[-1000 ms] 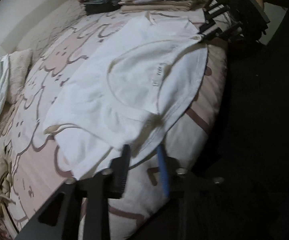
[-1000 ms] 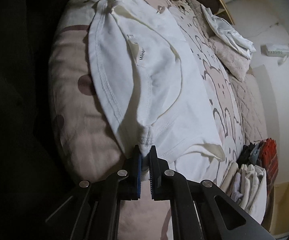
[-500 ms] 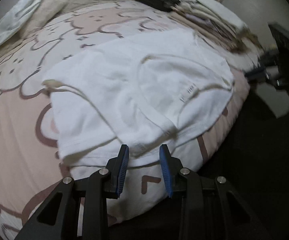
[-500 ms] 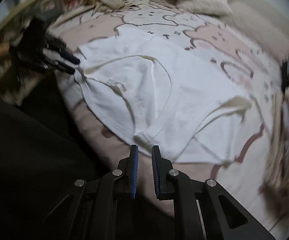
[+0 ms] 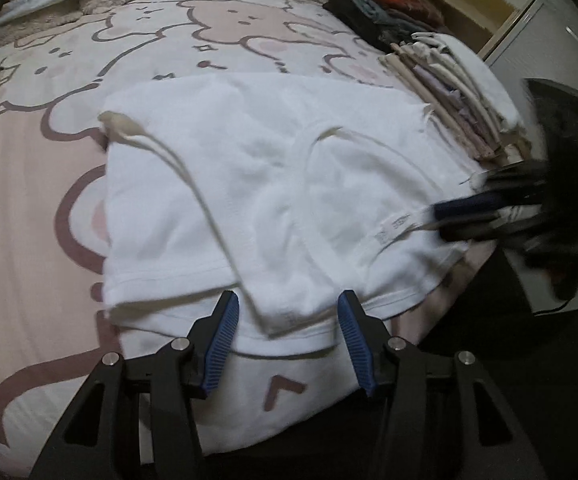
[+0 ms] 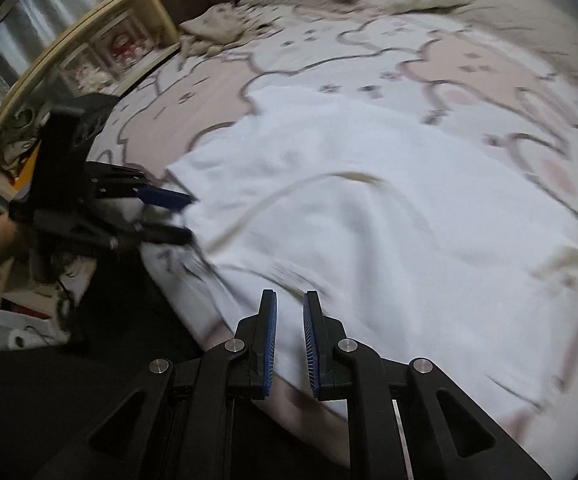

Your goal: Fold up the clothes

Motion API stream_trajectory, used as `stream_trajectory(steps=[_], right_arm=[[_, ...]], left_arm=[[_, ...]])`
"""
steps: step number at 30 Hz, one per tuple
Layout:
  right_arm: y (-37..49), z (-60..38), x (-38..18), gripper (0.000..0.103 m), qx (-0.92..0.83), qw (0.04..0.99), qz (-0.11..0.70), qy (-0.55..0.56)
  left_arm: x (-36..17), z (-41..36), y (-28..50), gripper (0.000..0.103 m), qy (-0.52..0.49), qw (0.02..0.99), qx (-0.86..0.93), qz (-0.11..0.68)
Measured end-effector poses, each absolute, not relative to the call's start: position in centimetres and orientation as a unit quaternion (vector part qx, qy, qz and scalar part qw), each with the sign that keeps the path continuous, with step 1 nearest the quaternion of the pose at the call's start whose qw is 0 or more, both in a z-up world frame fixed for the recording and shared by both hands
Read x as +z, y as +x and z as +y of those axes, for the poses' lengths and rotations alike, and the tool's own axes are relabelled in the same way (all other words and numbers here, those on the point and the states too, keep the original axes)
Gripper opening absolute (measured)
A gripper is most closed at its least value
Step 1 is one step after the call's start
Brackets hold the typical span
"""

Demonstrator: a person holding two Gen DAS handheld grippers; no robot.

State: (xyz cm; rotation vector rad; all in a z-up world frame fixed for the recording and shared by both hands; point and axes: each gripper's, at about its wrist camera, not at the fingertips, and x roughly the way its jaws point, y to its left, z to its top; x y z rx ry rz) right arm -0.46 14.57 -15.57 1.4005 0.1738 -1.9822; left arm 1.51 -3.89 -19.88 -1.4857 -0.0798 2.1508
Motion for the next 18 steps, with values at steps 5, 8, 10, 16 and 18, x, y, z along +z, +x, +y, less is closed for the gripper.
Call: stream_trajectory(steps=[5,8,10,16,18], right_arm=[[-1.7,9.7,-18.0,0.013,-0.742,0.377,0.061,0.551],[-2.0,7.9,-19.2,0.013,-0.728,0.391,0.057,0.561],[-2.0,7.6,-19.5,0.013,-0.721,0.398,0.054,0.565],[-2.3,8.7,-19.1,0.013,-0.699,0.421,0.02,0.578],[-2.2,9.3,-18.8,0.013,-0.701,0.414,0.012,0.58]], left_arm=[[-20.1,-3.7,1.4,0.051,-0.559,0.274,0.781,-0.052],[-20.6,-4.1,1.2,0.051,-0.572,0.28,0.768,-0.068],[-20.3,-4.6,1.1,0.051,-0.576,0.287,0.761,-0.077],[-19.0,-3.6,0.8,0.051,-0.561,0.3,0.769,-0.052],[-18.6,-3.3,0.7,0.051,-0.556,0.305,0.772,-0.043]])
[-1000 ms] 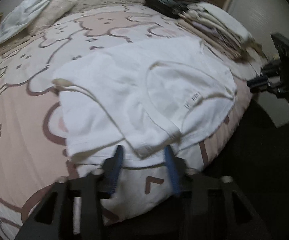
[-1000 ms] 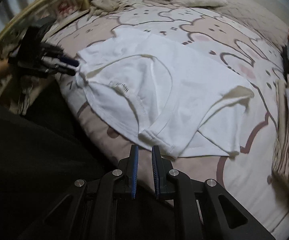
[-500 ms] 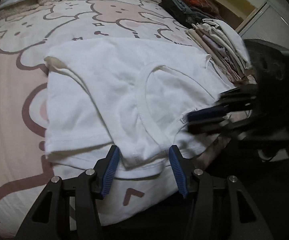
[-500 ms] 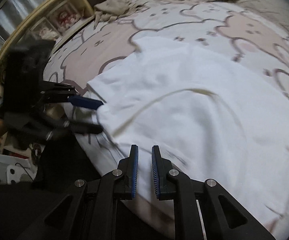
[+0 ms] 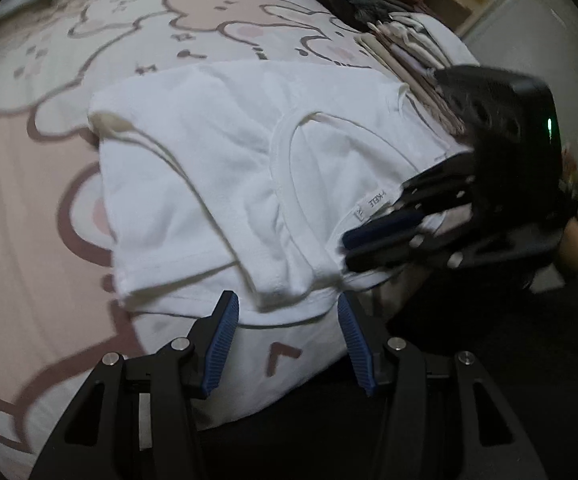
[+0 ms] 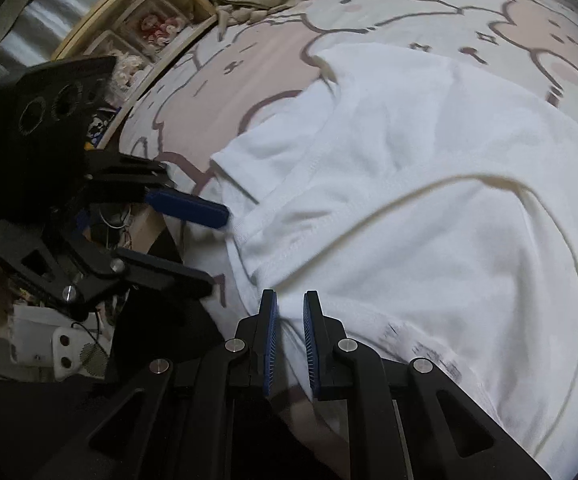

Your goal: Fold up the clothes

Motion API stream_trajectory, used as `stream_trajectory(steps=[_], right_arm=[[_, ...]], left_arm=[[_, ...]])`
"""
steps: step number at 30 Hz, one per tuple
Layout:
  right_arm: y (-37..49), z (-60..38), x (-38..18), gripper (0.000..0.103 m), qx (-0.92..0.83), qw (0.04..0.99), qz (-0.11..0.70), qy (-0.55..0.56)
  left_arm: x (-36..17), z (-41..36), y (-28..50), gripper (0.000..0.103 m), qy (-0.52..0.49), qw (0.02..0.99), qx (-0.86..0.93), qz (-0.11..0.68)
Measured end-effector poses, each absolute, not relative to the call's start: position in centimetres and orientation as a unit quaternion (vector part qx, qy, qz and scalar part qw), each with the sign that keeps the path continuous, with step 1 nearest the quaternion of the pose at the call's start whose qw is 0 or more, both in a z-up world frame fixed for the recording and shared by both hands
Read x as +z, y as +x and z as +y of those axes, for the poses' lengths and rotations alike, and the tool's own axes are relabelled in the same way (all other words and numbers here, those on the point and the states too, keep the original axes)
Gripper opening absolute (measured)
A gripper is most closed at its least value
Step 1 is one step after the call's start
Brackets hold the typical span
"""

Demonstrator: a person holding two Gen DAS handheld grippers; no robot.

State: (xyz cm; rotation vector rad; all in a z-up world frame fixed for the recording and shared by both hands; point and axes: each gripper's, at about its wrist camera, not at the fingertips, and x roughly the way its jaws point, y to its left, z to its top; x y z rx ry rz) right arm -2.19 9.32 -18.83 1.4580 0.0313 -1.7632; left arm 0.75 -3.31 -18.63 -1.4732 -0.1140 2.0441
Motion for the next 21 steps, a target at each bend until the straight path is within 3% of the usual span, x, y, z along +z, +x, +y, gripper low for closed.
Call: stream_trajectory(steps=[3,9,15,21], right_arm=[[-2.0,11.7,-17.2,0.013,-0.725,0.401,-0.025,0.56],[-4.1,20.8,-16.3,0.013,-0.764,0.306,-0.174,0.542],[-2.5,27.2,-18.2,0.013,-0.775,0.216,-0.193,0.562],[0.7,29.3,-20.1,0.013,-0.774,0.192,-0.169,0.58]], left_arm=[[-18.0,-2.8,0.6,0.051,-0.549,0.311,0.775,-0.03],[-17.1,-1.9,0.5,0.051,-0.538,0.325,0.778,-0.006],[-18.0,-1.4,0.7,0.051,-0.556,0.342,0.758,0.015],[-18.7,-1.7,-1.1,0.051,-0.563,0.331,0.757,0.022]])
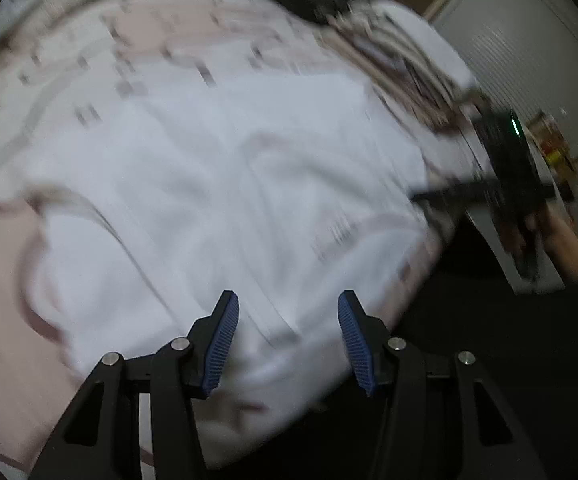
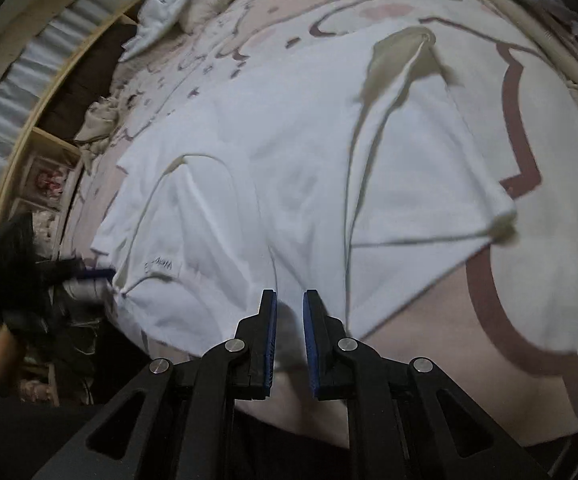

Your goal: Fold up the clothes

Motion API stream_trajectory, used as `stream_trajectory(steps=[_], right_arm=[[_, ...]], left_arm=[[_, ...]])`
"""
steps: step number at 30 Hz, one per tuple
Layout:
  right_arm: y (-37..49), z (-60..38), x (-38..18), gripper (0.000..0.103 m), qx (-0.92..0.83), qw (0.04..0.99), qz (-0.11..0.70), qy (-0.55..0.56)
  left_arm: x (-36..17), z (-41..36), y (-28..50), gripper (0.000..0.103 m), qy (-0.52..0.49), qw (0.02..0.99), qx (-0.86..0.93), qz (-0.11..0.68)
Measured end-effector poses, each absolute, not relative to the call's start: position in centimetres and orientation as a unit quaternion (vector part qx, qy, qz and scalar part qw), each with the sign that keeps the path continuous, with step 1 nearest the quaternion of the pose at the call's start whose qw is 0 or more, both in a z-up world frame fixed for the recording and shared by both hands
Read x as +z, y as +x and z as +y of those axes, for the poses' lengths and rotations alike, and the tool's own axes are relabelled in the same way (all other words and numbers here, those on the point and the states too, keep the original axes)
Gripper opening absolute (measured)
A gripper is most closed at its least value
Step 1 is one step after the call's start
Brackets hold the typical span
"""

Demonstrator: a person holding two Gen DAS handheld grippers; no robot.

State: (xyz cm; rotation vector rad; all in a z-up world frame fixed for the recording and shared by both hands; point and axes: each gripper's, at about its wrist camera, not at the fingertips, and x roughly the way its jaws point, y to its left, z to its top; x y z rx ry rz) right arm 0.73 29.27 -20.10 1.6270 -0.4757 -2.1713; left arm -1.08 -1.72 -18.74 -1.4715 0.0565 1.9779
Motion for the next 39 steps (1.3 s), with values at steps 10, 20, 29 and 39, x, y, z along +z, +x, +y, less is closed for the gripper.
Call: stream_trajectory(steps=[10,20,29,39], right_arm=[[-5.2,30.5,-13.0,0.013,-0.835,0.149,-0.138,0.511],[-15.8,32.3,-19.5,0.013,-0.815,0.066,-0.099,0.567],[-14.1,33.6,-15.7,0.013,-0.835,0.096,-0.089,0.534],[-9.8,25.4,-19.7,0.013,-0.793,0.191,0.028,0.577]], left_arm=[[-19.1,-5.3,-10.6,0.051,-0.537,0.219,0.815,-0.015],[-22.2,-6.6,-15.5,0.051,-0.544,0.149,0.826,-0.016],[-19.0,-5.5,-15.2,0.051,-0.503,0.166,0.848,0.014],[-19.2,1.7,-9.2,0.051,-0.49,0.262,0.824,0.108]])
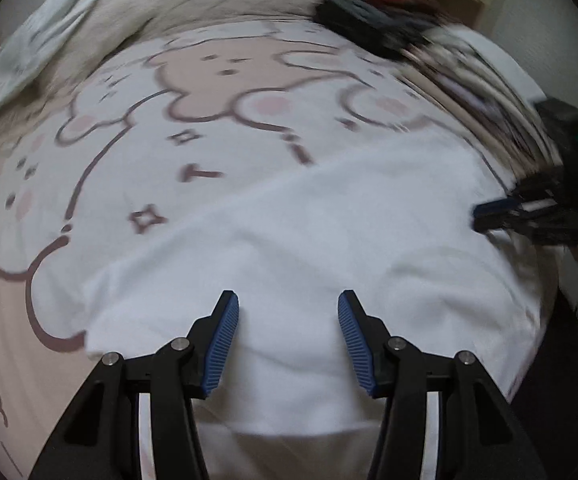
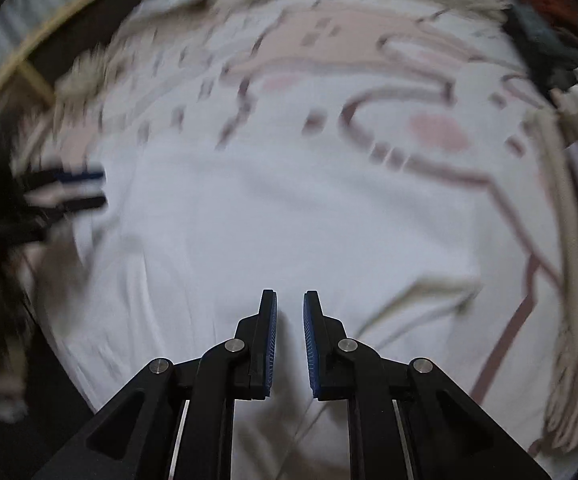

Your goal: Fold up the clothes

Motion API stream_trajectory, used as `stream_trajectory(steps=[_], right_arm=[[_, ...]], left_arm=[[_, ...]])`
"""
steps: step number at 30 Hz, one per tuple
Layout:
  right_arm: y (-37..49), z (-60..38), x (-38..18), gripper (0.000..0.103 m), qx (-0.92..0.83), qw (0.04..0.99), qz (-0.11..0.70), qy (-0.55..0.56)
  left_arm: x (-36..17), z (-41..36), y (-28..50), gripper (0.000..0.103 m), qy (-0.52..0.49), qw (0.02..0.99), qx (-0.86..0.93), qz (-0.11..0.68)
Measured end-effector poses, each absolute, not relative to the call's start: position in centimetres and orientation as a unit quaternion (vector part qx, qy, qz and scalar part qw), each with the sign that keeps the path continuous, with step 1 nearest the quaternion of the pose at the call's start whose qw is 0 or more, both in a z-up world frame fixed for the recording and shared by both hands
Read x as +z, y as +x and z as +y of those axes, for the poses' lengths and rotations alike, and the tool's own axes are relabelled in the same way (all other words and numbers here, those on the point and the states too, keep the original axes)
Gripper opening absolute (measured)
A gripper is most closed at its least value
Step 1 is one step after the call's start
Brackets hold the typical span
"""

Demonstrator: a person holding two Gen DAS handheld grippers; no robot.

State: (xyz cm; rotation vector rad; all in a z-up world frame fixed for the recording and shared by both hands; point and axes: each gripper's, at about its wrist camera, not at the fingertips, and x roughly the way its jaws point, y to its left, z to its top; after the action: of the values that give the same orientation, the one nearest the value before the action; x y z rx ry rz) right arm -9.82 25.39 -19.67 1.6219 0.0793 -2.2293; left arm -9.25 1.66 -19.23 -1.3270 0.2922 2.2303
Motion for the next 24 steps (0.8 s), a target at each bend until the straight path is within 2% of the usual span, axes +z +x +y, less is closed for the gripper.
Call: stream_trajectory(steps=[6,9,12,15,19,24], right_arm=[[-6.0,24.9,-17.8,0.013,-0.82,0.203,0.015,0.535],[-2.5,21.8,-16.1,0.013,-0.831,0.249,0.068,0.493],[1.1,17.7,-16.0,0.013,-0.845,0.25,0.182,0.436],[3.2,15.1,-17.0,0.013,-0.842,0.254,0.253,0.404],[4.2,12.2,-18.9,0.013,-0.83,0.251,0.316,0.386],[4.5,11.2,-19.8,0.013,-0.817,0.261,0.322,0.401]], left_arm=[[-18.4,0.6,-4.3,0.051,-0.486,0.277,0.819,0.128],[-17.9,0.0,-1.8,0.051,-0.483,0.284,0.817,0.137],[-17.5,-0.5,0.6,0.051,-0.481,0.292,0.814,0.147],[-17.4,-1.4,2.8,0.051,-0.48,0.288,0.814,0.155],[-17.9,-2.3,5.0,0.051,-0.461,0.258,0.828,0.189],[-18.6,0.1,7.1,0.049,-0.402,0.256,0.828,0.295]])
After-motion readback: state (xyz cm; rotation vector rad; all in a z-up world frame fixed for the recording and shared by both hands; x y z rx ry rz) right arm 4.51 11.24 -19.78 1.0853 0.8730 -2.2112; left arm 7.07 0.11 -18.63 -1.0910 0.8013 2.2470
